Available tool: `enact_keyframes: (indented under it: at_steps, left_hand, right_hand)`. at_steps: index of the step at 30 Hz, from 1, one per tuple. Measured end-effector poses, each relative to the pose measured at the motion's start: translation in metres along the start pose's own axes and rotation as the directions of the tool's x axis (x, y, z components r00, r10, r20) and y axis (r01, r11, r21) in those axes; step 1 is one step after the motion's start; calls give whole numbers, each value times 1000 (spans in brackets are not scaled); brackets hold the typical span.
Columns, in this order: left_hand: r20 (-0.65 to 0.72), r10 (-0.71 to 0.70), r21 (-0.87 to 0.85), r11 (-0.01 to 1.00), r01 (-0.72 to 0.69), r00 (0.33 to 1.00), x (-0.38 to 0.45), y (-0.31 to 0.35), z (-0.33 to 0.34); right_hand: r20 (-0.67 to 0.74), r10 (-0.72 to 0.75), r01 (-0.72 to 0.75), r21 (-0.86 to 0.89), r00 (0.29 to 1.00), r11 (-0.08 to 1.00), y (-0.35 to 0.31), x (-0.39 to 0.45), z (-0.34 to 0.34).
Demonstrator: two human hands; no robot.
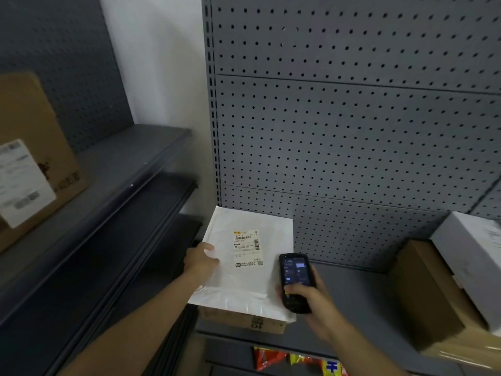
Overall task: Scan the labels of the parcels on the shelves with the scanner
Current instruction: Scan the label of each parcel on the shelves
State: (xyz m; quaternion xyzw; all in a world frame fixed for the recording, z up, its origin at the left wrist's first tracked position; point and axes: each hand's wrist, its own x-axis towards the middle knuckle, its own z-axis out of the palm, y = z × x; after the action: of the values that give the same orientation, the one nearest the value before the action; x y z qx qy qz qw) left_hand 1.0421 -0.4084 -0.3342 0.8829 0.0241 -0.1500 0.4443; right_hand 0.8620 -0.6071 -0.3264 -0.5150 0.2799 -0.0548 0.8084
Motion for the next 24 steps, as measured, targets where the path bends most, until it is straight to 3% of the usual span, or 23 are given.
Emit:
enact_keyframes:
  at_steps: [8, 17, 24]
  left_hand:
    - [-81, -35, -159, 987, 22, 996, -4, 14, -6]
    - [-77, 261, -221, 937, -271, 962, -51, 47, 3]
    - [-45, 475, -330, 823, -462, 879, -120, 95, 16]
  right_hand:
    - [48, 1, -3, 24, 999, 1000, -3, -27, -4]
    - [79, -35, 24, 143, 996, 989, -22, -77, -15]
    - [128, -114, 82, 230, 985, 970, -55, -145, -44]
